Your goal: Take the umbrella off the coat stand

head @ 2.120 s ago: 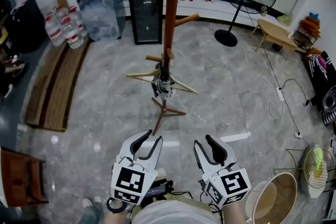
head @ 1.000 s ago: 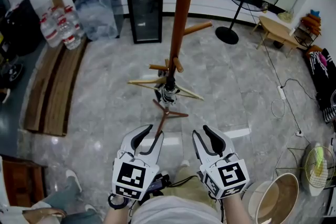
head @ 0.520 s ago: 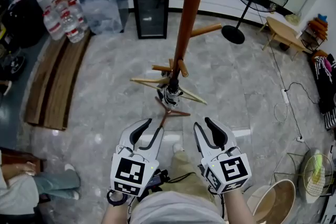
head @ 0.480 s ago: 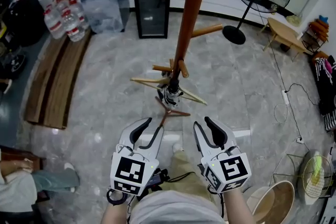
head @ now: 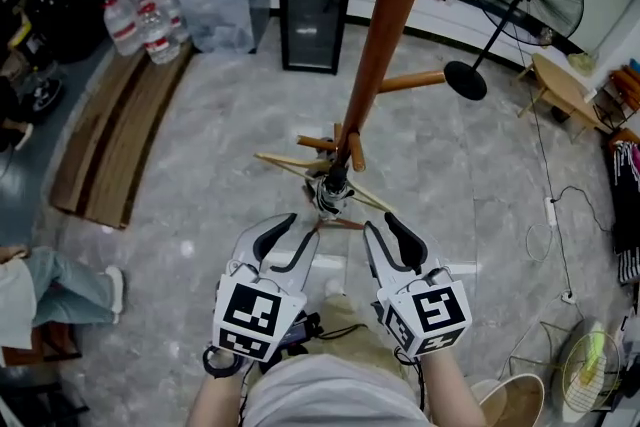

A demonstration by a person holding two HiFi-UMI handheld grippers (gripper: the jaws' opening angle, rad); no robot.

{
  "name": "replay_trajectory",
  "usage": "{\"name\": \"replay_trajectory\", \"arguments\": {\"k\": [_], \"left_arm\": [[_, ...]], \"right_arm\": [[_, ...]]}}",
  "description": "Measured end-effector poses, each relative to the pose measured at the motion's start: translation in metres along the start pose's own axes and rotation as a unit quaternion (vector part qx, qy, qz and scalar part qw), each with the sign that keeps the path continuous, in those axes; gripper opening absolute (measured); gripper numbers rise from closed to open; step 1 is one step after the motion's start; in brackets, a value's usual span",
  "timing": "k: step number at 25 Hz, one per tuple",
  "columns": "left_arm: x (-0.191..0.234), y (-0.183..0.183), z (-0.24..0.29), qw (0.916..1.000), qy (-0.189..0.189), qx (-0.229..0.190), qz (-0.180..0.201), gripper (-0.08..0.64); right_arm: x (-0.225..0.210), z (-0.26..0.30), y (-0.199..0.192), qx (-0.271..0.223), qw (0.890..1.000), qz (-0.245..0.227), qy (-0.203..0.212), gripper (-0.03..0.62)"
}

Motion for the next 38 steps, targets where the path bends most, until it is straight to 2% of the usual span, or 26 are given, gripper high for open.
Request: {"name": "replay_trajectory", "arguments": {"k": [19, 38], "left_arm": [[0.016, 0.014, 0.036, 0.9987, 0.046, -0.012, -0.016, 0.132], [0.023, 0.016, 0.048, 0.9952, 0.093, -0.005, -0.029, 0.132]], "right_arm": [[-0.020, 0.084, 0.008, 0.014, 0.996, -0.032, 0.077, 0.115], [-0.026, 0.146, -0.003, 0.052, 0.992, -0.045, 0.110, 0.100]]}}
Point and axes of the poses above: the fingertips, and each gripper's own axes: z forward along the fingers, x to its left, y out of its top, the point moved 9 cm from there along -z, backward along the fingers, and after that the axes turned 14 degrees about -y, right-handed, at the moved point
